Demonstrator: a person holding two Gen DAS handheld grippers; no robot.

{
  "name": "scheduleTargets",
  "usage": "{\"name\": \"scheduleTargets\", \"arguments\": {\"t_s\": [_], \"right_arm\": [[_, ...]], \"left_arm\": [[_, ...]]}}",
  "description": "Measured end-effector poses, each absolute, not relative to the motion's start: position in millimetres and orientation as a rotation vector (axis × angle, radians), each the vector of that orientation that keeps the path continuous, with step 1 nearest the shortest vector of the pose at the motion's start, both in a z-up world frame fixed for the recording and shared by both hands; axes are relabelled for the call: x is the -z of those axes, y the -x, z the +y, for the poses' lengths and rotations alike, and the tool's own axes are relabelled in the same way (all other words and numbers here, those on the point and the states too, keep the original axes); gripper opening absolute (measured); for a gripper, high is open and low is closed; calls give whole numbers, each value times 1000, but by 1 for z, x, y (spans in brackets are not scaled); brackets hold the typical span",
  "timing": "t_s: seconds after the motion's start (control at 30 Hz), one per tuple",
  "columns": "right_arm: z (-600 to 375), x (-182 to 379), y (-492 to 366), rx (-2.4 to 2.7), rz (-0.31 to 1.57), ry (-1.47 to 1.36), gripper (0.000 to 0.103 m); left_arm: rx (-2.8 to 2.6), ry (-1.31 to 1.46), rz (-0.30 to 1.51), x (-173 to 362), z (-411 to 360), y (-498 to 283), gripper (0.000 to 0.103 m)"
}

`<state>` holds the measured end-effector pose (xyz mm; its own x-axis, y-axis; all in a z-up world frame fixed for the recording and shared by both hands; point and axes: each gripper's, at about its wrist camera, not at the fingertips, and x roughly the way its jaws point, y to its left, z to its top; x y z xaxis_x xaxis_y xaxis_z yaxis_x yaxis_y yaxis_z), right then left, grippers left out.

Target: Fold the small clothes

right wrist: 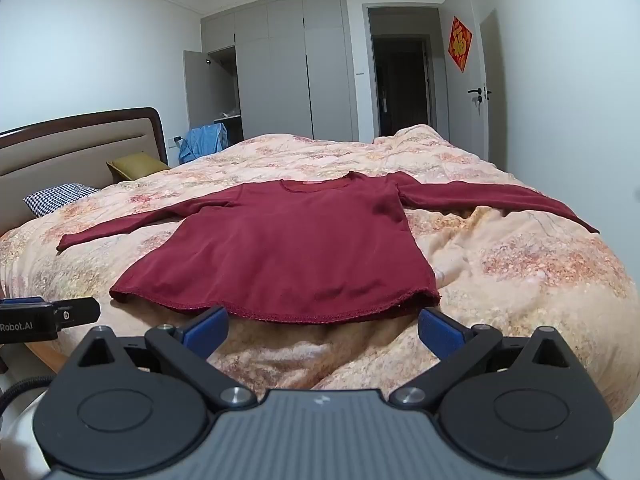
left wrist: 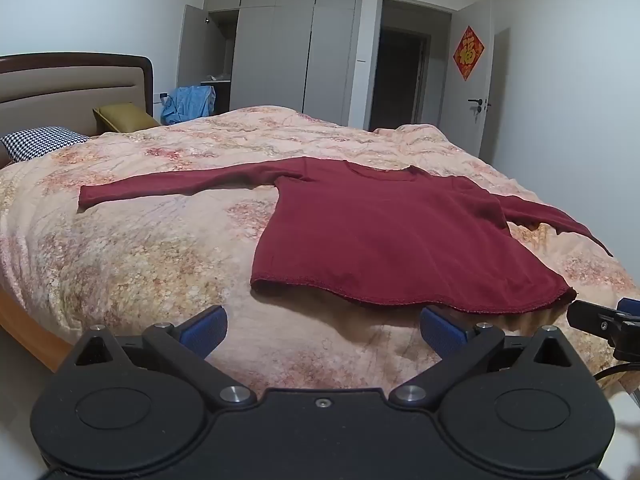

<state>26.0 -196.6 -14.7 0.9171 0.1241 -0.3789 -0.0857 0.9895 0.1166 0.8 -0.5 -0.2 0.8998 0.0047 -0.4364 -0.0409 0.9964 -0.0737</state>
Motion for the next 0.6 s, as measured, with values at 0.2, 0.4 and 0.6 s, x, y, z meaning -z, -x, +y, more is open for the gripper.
{"name": "scheduleTargets", "arguments": {"t_s": [0.2, 0.4, 0.6], "right_arm": [[-195, 17, -27, -109, 398, -97, 103], [-196, 15, -28, -113, 402, -98, 103], [-195, 16, -28, -111, 403, -98, 103]], "left_arm": [[-24, 92, 442, 1, 2, -1, 102], [-26, 90, 444, 1, 1, -2, 102], [-27, 90, 443, 1, 1, -2, 102]]}}
